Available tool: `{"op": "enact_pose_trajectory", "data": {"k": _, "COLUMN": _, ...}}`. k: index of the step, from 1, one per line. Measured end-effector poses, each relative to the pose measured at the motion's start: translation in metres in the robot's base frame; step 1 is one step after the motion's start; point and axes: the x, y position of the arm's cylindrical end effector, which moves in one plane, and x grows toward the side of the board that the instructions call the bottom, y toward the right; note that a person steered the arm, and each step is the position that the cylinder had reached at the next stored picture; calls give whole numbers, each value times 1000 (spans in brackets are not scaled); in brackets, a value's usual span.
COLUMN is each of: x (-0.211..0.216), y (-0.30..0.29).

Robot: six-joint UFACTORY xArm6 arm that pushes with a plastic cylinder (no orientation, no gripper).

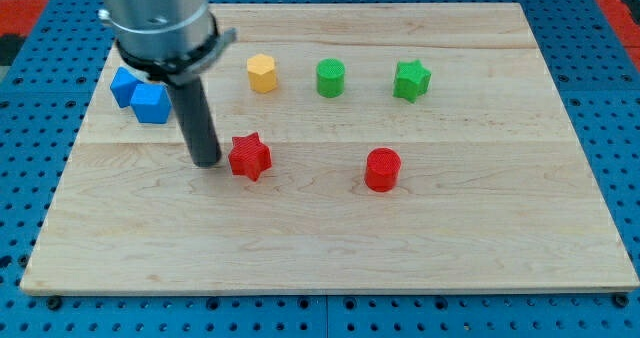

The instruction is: Place your arm close to the red star

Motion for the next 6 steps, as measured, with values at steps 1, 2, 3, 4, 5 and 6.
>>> {"op": "enact_pose_trajectory", "data": {"k": 1, "x": -36, "y": 63}}
{"op": "enact_pose_trajectory", "data": {"k": 2, "x": 7, "y": 46}}
{"op": "enact_pose_trajectory", "data": {"k": 3, "x": -36, "y": 47}}
{"op": "enact_pose_trajectory", "data": {"k": 4, "x": -45, "y": -55}}
{"op": "enact_pose_trajectory", "data": {"k": 5, "x": 62, "y": -85}}
{"op": "enact_pose_trajectory", "data": {"k": 6, "x": 99, "y": -44}}
